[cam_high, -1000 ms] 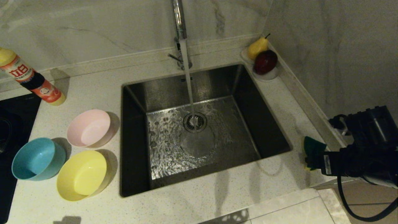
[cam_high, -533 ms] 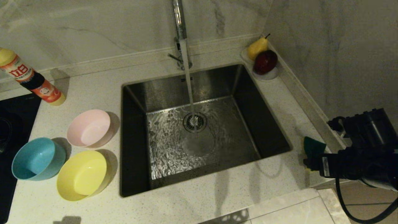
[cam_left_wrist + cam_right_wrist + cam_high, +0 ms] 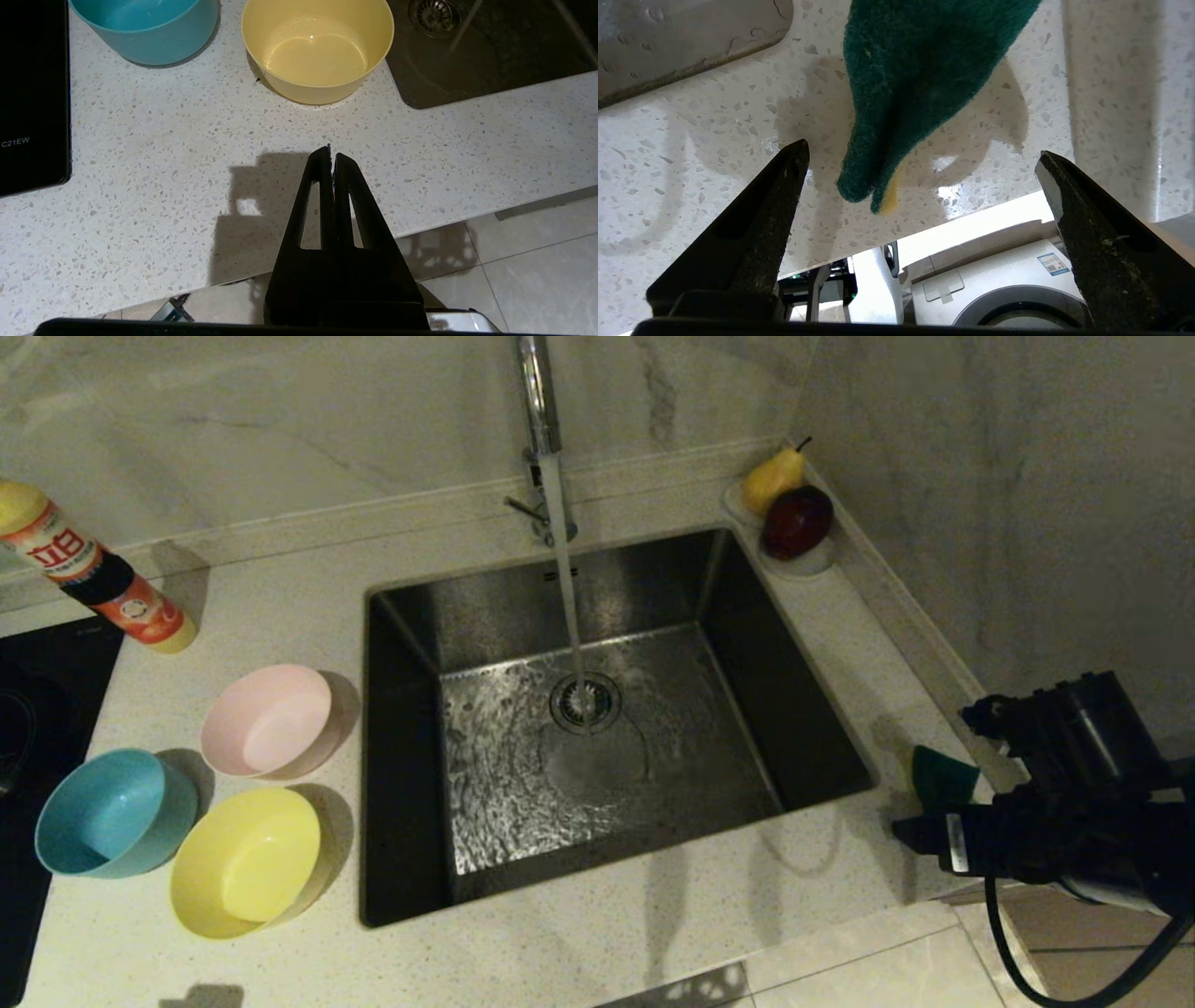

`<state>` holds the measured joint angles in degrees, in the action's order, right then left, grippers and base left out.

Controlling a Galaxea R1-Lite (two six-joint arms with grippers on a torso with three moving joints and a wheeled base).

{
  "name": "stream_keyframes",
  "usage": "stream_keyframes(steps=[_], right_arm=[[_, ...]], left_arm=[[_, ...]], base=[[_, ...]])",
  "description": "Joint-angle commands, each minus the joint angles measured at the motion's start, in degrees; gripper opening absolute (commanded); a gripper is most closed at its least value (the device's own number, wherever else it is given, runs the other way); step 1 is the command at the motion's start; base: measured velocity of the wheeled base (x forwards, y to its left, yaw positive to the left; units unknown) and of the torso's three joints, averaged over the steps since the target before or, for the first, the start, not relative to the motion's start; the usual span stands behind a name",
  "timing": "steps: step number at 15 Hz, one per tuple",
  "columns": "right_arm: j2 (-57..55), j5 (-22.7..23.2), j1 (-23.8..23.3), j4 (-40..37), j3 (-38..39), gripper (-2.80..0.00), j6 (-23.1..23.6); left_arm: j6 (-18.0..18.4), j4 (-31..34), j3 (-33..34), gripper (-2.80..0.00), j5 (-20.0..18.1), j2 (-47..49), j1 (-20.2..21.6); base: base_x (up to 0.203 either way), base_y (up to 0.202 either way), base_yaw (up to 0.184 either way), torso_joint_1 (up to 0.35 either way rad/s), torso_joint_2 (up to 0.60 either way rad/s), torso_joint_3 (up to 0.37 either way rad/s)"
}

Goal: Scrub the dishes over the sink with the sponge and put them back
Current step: Pick up a bowl and the sponge

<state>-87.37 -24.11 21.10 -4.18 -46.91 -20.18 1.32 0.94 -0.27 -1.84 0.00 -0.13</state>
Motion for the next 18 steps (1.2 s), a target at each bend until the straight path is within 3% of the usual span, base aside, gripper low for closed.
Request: stream_keyframes(steps=[1,9,10,18], right_arm=[[-0.34,-0.14,-0.01,0.0,-0.38,0.0,-0.01],[-1.4,-0.32,-0.54,1.63,-1.02,0.0,0.31],[-1.43,-0.32,-0.54,1.63,-1.08,-2.8,0.09],[-3.1,0.03,-1.68,2.03,-1.17,-2.8,0.05]], left_arm=[[0.0,0.02,0.0,-2.8,0.0,0.09,0.05],[0.0,0.02,0.0,-2.8,0.0,0.09,0.0],[0.0,0.02,0.0,-2.8,0.0,0.09,0.04],[0.0,0.02,0.0,-2.8,0.0,0.09,0.05]], base=[[0.0,0.0,0.0,0.0,0.0,0.0],[0.0,0.0,0.0,0.0,0.0,0.0],[0.0,0.0,0.0,0.0,0.0,0.0],[0.0,0.0,0.0,0.0,0.0,0.0]])
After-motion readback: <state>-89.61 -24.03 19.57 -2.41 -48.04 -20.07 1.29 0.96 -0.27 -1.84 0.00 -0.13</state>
